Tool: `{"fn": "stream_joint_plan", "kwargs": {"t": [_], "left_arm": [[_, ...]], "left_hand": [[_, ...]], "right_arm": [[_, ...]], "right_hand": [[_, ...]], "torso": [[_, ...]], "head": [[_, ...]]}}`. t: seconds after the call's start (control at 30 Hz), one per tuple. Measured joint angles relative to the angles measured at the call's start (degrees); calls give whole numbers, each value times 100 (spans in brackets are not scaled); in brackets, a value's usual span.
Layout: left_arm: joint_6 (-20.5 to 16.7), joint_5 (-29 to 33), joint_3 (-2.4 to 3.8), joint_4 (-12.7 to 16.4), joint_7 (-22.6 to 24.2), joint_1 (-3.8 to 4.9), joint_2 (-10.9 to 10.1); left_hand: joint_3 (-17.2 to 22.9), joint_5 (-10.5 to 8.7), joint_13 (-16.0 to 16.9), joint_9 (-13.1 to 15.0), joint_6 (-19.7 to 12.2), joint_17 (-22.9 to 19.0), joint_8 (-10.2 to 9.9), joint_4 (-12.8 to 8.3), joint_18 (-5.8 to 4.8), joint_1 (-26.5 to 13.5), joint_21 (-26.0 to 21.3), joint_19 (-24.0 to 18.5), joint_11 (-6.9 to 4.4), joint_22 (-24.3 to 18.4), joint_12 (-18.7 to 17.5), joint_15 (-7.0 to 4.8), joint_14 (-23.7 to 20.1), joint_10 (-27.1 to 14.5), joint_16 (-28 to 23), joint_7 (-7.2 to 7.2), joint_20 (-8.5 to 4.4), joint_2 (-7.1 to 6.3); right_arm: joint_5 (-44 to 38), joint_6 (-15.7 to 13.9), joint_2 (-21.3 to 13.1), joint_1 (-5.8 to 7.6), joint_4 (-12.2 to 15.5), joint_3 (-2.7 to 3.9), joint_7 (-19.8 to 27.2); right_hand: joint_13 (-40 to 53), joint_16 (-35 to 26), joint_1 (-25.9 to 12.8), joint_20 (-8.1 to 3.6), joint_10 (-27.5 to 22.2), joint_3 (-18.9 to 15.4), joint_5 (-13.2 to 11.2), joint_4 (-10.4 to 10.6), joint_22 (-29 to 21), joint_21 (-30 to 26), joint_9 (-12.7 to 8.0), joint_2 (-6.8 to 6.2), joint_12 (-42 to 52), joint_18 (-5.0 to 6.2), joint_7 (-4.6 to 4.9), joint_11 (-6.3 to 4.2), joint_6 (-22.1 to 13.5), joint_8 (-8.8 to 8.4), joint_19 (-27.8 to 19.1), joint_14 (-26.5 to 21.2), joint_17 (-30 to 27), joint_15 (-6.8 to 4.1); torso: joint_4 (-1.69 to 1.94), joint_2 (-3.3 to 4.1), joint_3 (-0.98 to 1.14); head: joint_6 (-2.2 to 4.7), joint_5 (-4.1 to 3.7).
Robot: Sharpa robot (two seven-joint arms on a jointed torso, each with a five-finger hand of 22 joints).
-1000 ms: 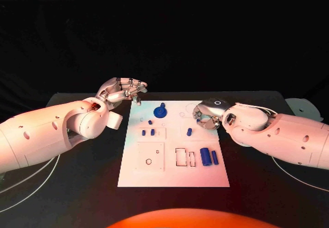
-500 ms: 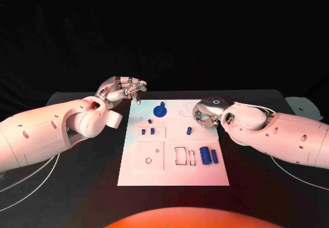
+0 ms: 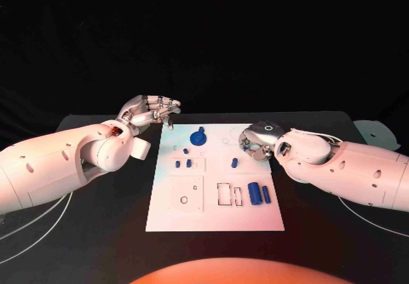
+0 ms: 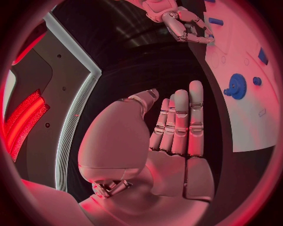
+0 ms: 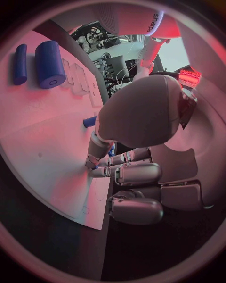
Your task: Assemble the parts on the task board
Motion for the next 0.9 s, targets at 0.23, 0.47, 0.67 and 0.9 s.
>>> {"fn": "stream_joint_plan", "kwargs": {"t": [0.23,0.47,0.67,0.9], "left_arm": [[-4,2,0,-6,-20,0,0],[-4,2,0,-25,-44,0,-3],[-4,3,0,-50,-63,0,-4],[-1,4,0,-77,-85,0,-4]], "left_hand": [[0,0,5,0,-41,0,0,0,-1,0,-11,0,21,-7,0,21,-21,-21,0,0,0,0],[0,0,4,0,-61,-3,-24,0,-1,0,-11,0,21,-20,20,21,-21,-62,0,20,0,0],[0,0,4,-1,-61,-4,-24,0,-1,0,-33,0,41,-20,20,21,-21,-81,0,20,0,0],[0,0,4,-1,-81,-4,-24,0,0,0,-33,0,42,-26,19,42,-42,-83,-22,41,0,0]], "right_arm": [[-17,-154,-51,-29,78,-18,-86],[-23,-348,-182,-25,231,7,-157],[-26,-501,-363,21,463,57,-213],[-14,-665,-582,59,887,108,-253]], "right_hand": [[47,0,-41,0,2,15,-24,-17,-1,0,12,41,0,-1,1,2,-3,-11,0,0,0,0],[93,21,-62,0,12,21,-58,-23,8,0,13,62,4,0,22,11,16,3,0,0,0,0],[93,21,-62,0,15,21,-94,-24,18,23,27,62,-25,0,3,12,36,3,0,0,7,0],[87,21,-64,0,62,20,-105,-25,23,23,27,59,-25,0,2,-4,36,2,0,0,13,0]], "torso": [[3,-1,-4],[7,-3,-5],[5,-5,-7],[-3,-6,-4]], "head": [[1,-7],[4,-2],[7,10],[10,26]]}}
